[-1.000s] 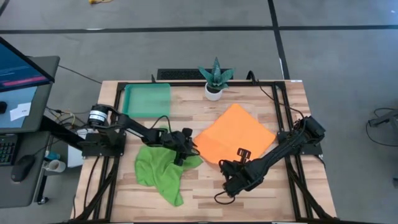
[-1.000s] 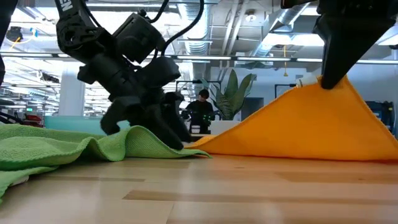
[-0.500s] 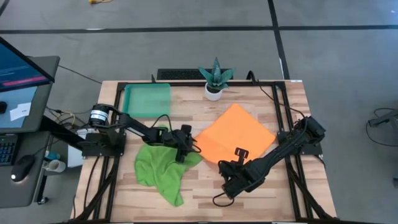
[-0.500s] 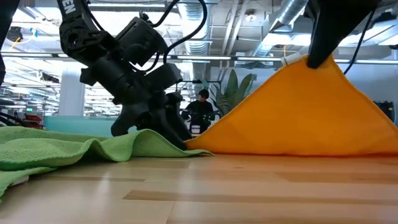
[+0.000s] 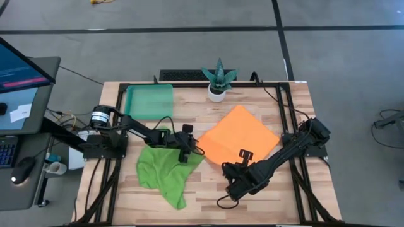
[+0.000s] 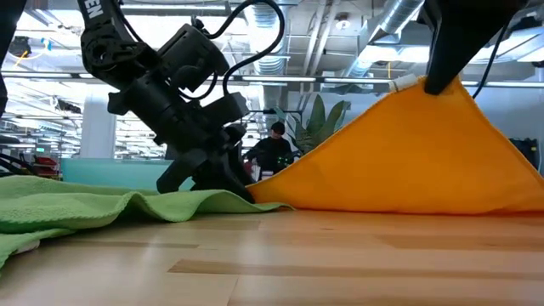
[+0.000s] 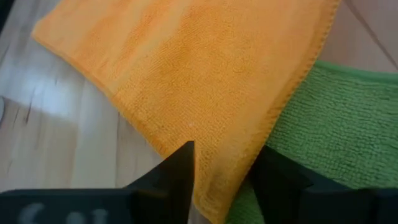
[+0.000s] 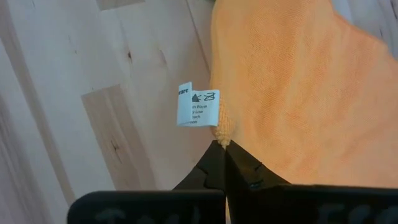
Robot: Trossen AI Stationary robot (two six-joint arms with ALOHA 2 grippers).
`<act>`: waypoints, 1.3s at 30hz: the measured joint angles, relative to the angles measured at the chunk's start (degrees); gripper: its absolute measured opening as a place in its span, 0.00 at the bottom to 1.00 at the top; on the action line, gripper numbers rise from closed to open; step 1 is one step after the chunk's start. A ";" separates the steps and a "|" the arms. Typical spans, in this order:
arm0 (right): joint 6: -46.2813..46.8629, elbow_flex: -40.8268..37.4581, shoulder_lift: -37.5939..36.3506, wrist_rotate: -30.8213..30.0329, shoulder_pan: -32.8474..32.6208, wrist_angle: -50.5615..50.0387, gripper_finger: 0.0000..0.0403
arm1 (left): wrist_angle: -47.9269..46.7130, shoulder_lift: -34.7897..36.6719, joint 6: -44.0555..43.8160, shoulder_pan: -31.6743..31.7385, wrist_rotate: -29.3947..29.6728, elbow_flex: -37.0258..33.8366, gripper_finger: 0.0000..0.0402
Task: Roll microfiber towels into tight, uniform cylinder then place into a basket
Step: Fold the yellow microfiber cloth
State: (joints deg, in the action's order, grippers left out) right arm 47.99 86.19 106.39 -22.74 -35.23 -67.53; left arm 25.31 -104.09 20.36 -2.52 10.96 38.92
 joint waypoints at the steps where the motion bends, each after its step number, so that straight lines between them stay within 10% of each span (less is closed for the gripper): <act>1: 0.02 0.00 0.00 0.00 0.00 -0.01 0.03 | -0.06 -0.02 0.00 0.00 -0.10 -0.01 0.27; 10: 1.45 0.00 0.00 2.24 -0.69 -0.09 0.03 | 0.95 -0.04 -0.48 -2.60 -0.47 -0.02 0.02; 23: 14.43 -0.02 0.00 1.44 -9.04 -2.32 0.02 | 0.17 0.22 -2.08 -7.68 7.72 1.60 0.00; 39: 28.72 -0.02 0.22 3.19 -19.24 -2.36 0.03 | -31.36 0.24 -9.05 -14.82 7.74 21.13 0.00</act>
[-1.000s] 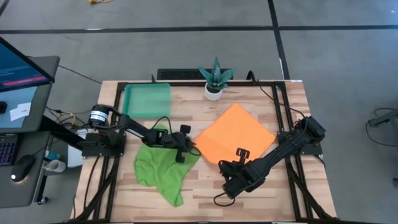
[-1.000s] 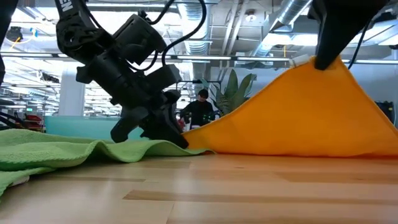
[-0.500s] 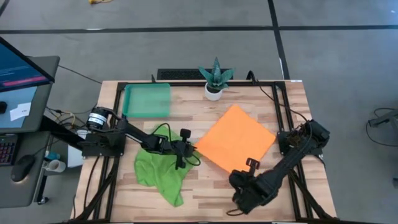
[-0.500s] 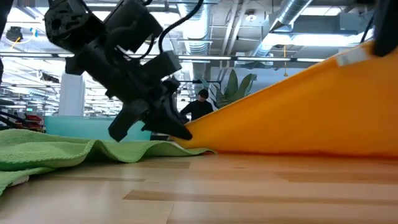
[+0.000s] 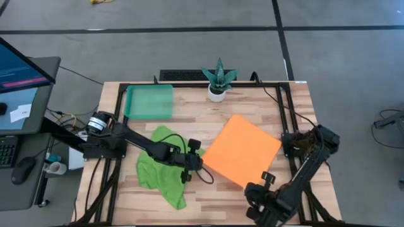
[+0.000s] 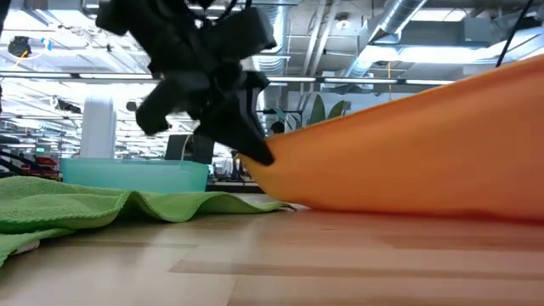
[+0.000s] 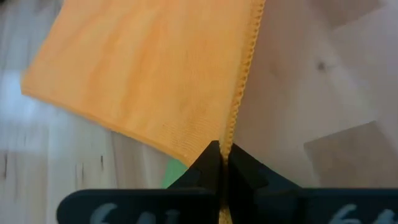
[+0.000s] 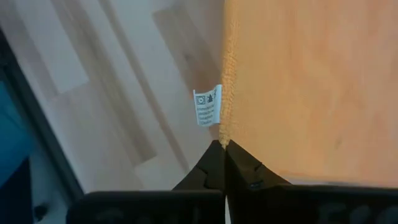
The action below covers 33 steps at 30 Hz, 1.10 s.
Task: Roll microfiber towels into tight, uniform cylinder then place into a basket
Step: Fold the yellow microfiber cloth
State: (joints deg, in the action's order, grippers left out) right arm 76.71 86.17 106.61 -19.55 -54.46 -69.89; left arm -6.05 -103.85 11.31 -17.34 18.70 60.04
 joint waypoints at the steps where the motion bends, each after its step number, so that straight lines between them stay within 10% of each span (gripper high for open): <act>1: 0.91 0.00 0.00 0.16 -0.54 -0.02 0.04 | -0.81 0.00 0.00 -0.36 0.00 0.76 0.00; 33: 8.28 0.00 0.00 -0.18 -5.35 5.03 0.03 | -32.97 0.02 -5.36 -10.70 8.15 18.37 0.00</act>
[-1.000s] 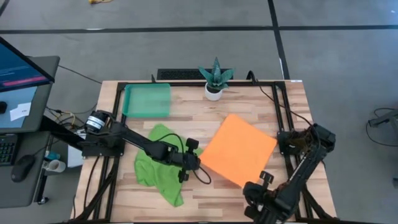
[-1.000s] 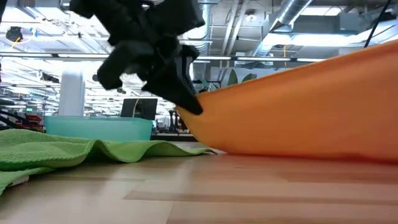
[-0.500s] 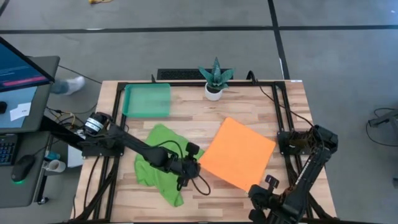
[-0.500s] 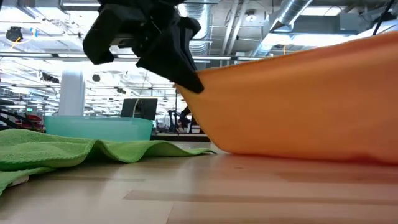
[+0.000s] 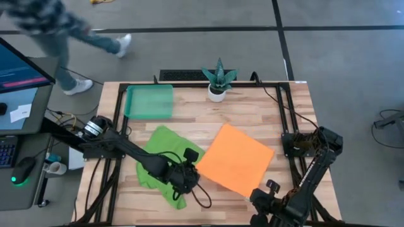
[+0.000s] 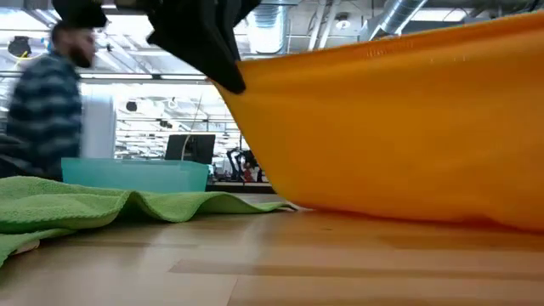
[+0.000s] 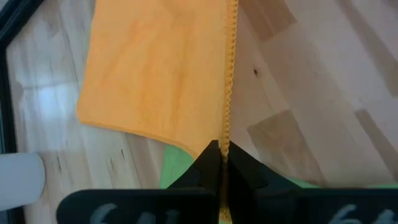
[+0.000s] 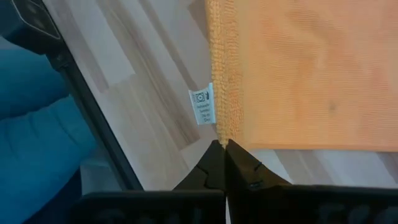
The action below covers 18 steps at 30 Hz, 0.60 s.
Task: Roll microfiber towels into tight, uniform cylinder then place into a basket
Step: Fold the yellow microfiber cloth
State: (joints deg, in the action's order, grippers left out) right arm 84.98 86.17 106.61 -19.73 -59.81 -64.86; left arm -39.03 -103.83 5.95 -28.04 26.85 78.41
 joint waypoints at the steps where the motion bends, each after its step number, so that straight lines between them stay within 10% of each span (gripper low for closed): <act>1: -0.50 0.00 0.00 0.02 0.00 0.02 0.03 | -0.92 0.00 -0.64 -0.24 0.06 0.61 0.00; 18: -4.73 6.75 0.00 1.95 1.09 0.02 0.03 | -9.45 0.00 -11.51 -5.95 -2.79 6.07 0.00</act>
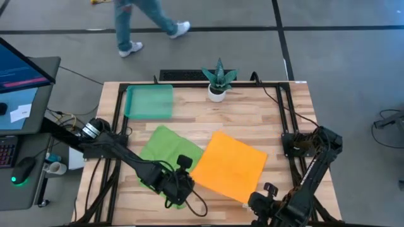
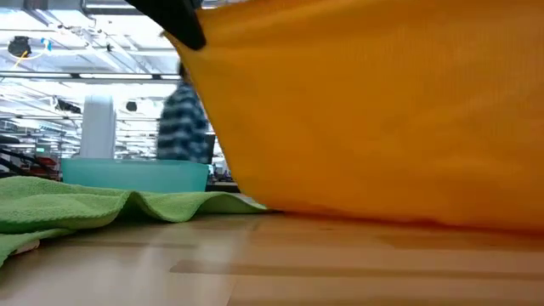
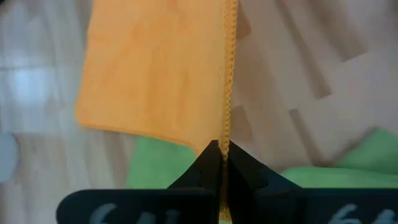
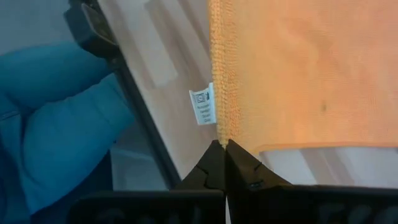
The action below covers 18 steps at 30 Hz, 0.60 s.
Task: Roll microfiber towels into tight, uniform cylinder then place into a basket
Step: Fold the yellow microfiber cloth
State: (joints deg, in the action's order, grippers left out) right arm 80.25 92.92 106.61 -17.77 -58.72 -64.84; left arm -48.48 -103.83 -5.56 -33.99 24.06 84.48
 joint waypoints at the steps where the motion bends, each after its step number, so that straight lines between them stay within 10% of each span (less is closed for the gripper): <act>1: -0.67 0.43 0.00 0.66 0.00 0.00 0.03 | 0.01 0.00 -0.70 -0.30 -1.28 0.42 0.00; 18: 5.54 -1.50 0.66 -3.63 1.25 -11.48 0.03 | 0.58 -0.42 -6.18 5.34 2.74 -0.34 0.00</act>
State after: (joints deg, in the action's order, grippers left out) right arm 85.80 91.42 107.26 -21.40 -57.47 -76.31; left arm -47.90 -104.25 -11.74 -28.64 26.80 84.14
